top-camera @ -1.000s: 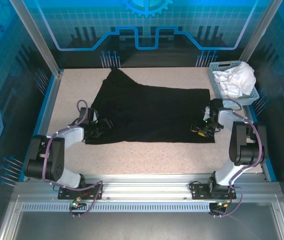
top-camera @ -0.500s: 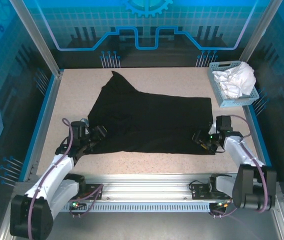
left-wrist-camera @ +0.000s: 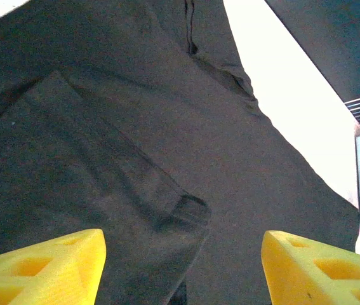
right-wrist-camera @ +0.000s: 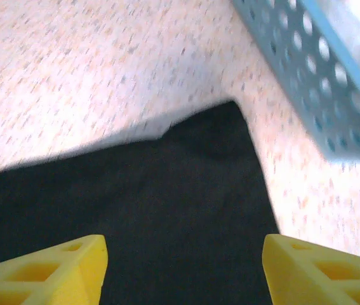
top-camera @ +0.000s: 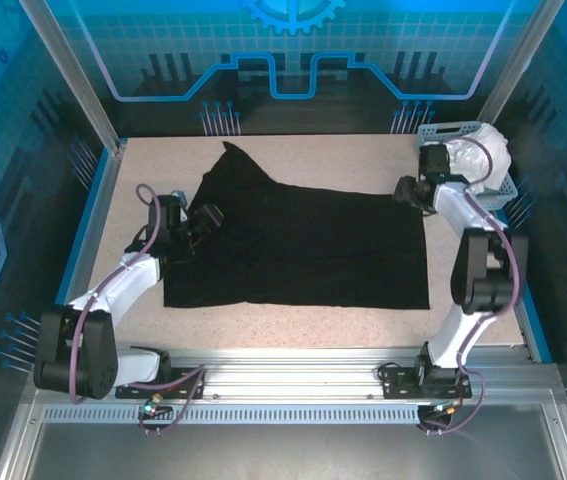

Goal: Fold the inside-out t-shirt

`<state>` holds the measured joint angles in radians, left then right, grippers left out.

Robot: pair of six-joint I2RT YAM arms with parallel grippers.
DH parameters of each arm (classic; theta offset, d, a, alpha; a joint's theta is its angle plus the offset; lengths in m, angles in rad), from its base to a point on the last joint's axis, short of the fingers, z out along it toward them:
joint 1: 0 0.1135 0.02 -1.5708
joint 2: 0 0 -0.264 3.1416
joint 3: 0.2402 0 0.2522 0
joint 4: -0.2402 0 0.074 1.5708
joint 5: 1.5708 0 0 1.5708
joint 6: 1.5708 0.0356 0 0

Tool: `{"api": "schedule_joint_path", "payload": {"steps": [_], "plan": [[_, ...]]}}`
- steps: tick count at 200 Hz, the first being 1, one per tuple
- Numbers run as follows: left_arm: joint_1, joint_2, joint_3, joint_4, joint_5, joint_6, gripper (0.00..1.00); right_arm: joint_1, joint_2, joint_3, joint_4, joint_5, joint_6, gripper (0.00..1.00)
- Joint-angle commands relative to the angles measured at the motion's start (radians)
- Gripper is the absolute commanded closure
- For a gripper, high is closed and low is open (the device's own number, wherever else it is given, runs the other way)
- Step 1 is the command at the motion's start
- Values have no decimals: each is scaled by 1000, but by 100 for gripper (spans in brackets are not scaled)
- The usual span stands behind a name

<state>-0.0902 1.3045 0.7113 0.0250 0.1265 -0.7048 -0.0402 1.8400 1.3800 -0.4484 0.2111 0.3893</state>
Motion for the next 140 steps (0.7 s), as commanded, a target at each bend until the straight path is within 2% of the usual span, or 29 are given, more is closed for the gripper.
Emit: {"api": "schedule_joint_path", "payload": {"steps": [1,54,113,140], "plan": [[-2,29,17,40,39,23,33,-1,151,152,-106,115,-108,36],[-3,42,25,39,45,38,32,-18,408,433,-224,141,-198,41],[-3,53,31,44,43,42,32,-44,553,585,-349,77,-203,42],[-3,60,43,46,45,42,32,-52,603,655,-413,43,-195,48]]}}
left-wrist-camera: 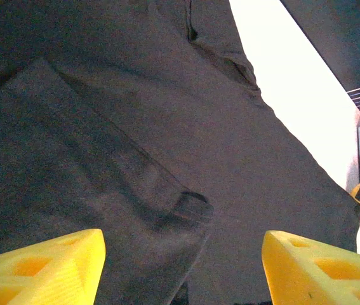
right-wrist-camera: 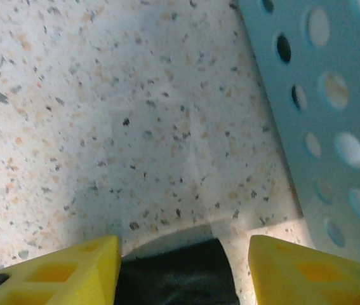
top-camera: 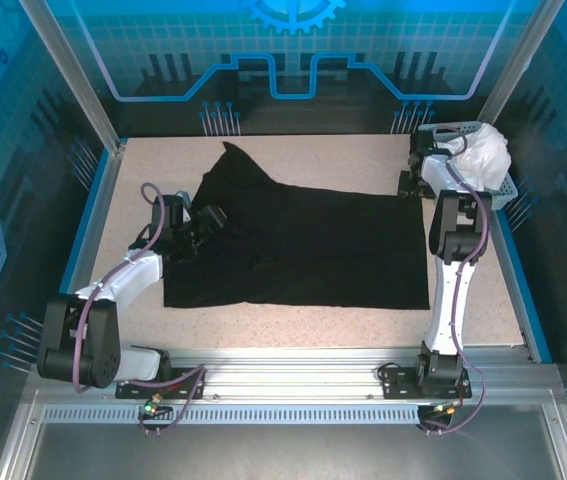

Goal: Fold the inside-out t-shirt

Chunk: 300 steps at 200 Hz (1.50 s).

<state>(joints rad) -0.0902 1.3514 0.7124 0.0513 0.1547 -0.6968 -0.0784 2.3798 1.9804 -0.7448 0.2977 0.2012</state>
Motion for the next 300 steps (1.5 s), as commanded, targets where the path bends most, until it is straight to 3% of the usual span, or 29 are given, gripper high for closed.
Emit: {"api": "schedule_joint_path", "payload": {"steps": [1,38,110,182,300], "plan": [[-3,14,41,21,17,35,32,-15,64,57,-117,-44,-6,48],[-2,14,48,12,-5,56,32,-19,72,66,-125,-67,-5,69],[-2,62,99,15,-25,69,32,-14,12,40,-83,-81,-25,100],[-2,124,163,20,-40,81,31,2,-239,-182,51,-65,-49,100],[-2,203,219,-3,-59,119,31,25,-331,-264,98,-129,-65,100]]}}
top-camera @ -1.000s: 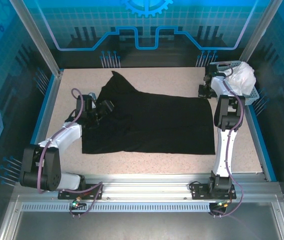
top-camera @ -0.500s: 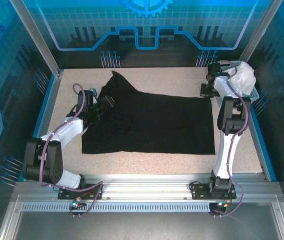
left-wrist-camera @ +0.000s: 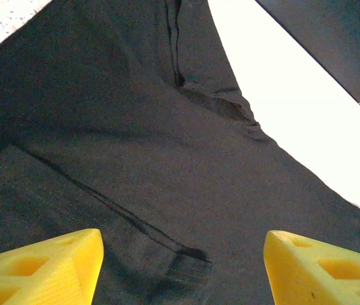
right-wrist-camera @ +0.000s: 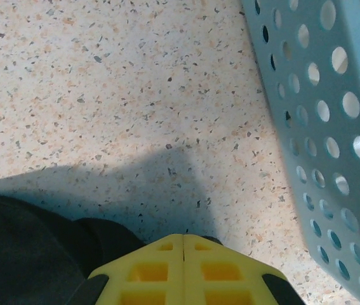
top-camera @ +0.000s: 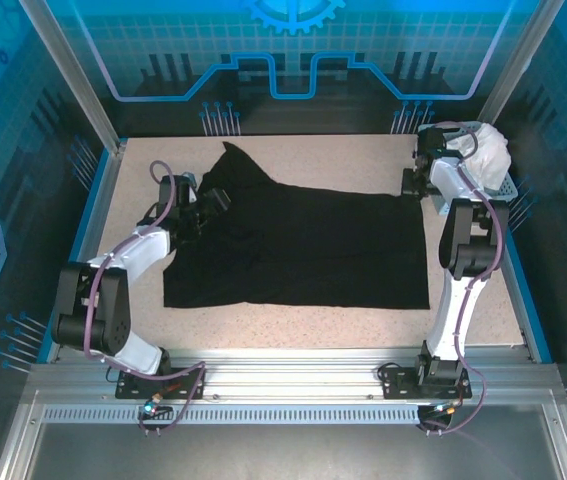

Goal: Fold the inside-out t-shirt

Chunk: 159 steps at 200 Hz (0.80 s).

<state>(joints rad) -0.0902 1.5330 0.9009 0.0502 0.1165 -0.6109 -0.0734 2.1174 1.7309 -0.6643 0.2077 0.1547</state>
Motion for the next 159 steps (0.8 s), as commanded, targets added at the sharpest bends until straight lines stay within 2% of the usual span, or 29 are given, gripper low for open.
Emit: {"api": "schedule_joint_path", "payload": {"steps": [1,41,76,122,141,159], "plan": [[-2,22,32,-2,-21,34,31,22,-71,-17,19,-40,-17,100],[12,160,185,-78,-43,110,31,42,-113,-53,36,-53,-16,100],[38,415,493,-247,-40,179,33,59,-120,-58,43,-56,-18,100],[41,726,905,-489,27,247,39,71,-103,-35,34,-47,-28,100],[43,741,904,-518,40,249,39,70,-100,-30,30,-46,-34,100],[43,664,791,-465,46,231,38,72,-97,-26,28,-43,-40,100]]}}
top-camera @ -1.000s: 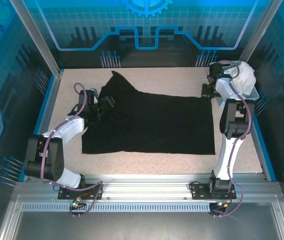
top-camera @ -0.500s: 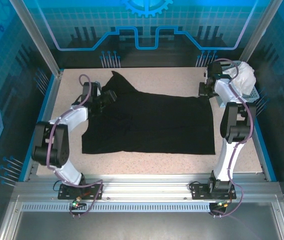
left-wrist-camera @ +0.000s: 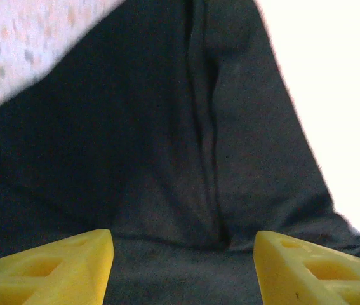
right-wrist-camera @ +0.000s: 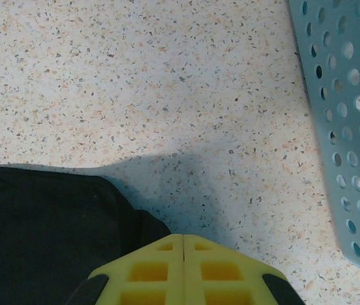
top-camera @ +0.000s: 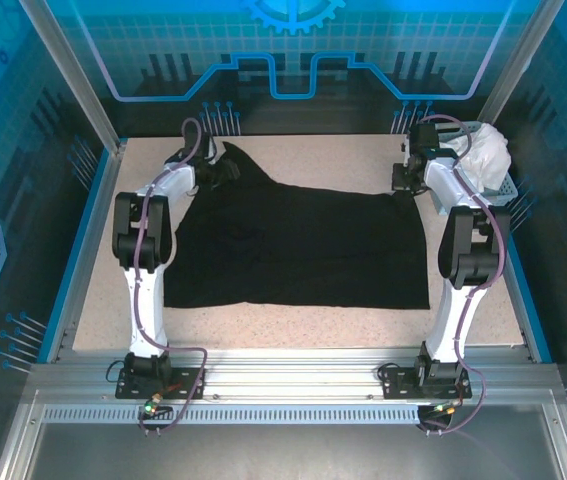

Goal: Fold the inside-out t-shirt

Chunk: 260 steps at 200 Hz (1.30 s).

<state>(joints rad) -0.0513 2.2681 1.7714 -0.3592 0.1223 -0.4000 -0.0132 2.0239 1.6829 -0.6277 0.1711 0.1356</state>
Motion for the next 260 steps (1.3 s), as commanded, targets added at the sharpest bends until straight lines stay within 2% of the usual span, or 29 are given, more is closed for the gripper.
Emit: {"api": "schedule_joint_path", "payload": {"steps": [1,28,91,113,169,222,245,260], "plan": [[4,-77,-88,-52,40,19,38,12,-3,23,-9,-7,-21,100],[2,-235,-287,47,44,-18,37,14,12,29,-13,-9,-22,100],[2,-513,-693,198,24,-111,36,21,35,19,-6,-14,-26,100],[-2,-590,-814,243,47,-154,36,22,37,17,-6,-12,-28,100],[-4,-668,-1031,223,61,-185,37,21,26,16,-10,-12,-35,100],[-21,-1044,-1378,190,63,-323,38,21,25,3,-37,45,-66,100],[-25,-1209,-1402,109,8,-347,38,22,6,-30,-31,50,-71,100],[-22,-1242,-1359,111,-60,-306,37,24,-2,-38,-26,53,-71,100]]}}
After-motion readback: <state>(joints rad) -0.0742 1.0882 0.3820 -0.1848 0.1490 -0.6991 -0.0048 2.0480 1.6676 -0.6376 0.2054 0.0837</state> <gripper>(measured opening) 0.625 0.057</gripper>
